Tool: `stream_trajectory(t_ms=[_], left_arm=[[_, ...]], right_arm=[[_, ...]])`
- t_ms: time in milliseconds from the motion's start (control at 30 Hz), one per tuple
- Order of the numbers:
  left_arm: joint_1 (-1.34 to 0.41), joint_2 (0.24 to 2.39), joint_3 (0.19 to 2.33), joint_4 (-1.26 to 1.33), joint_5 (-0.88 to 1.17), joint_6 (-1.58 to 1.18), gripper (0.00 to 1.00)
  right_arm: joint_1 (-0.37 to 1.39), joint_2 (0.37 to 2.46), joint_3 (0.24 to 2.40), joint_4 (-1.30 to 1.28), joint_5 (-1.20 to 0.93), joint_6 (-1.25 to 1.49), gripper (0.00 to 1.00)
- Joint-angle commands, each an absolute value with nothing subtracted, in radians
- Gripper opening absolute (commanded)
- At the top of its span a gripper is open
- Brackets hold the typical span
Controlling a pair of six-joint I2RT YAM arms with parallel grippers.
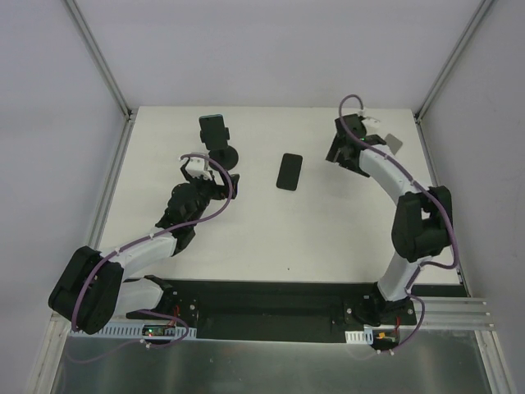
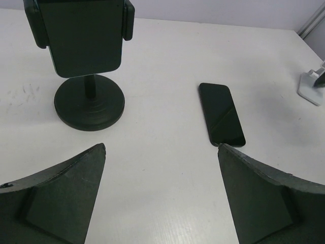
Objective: Place the phone on the phone stand
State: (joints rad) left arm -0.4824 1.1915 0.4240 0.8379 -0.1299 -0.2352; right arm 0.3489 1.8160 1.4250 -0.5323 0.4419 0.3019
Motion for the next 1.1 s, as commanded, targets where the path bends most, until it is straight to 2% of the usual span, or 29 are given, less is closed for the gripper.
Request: stream_trajectory(t_ms=[0, 133, 367, 700, 800, 1067], left_arm=[[-0.476, 1.19, 0.457, 0.859, -0.112, -0.25, 0.91], [-0.477, 1.187, 0.454, 0.861, -0.101, -0.249, 0.93], [-0.476, 1.18, 0.451, 0.861, -0.072, -0.241, 0.99], [-0.476, 1.189, 0.462, 0.861, -0.048, -0.242, 0.99], [-0.476, 1.192, 0.463, 0.862, -0.044, -0.242, 0.99], [-0.476, 1.178, 0.456, 0.862, -0.058, -0.242, 0.97]], right_arm=[[0.226, 1.698, 1.425, -0.557, 0.633, 0.475, 0.96], [0.176, 1.741, 1.492, -0.557, 0.718, 0.447, 0.96], [0.088, 1.907, 1.666, -0.558, 0.738, 0.378, 0.96], [0.015, 2.106, 1.844, -0.525, 0.634, 0.337, 0.96], [0.006, 2.137, 1.867, -0.522, 0.617, 0.336, 0.99], [0.006, 2.134, 1.832, -0.454, 0.629, 0.308, 0.8]])
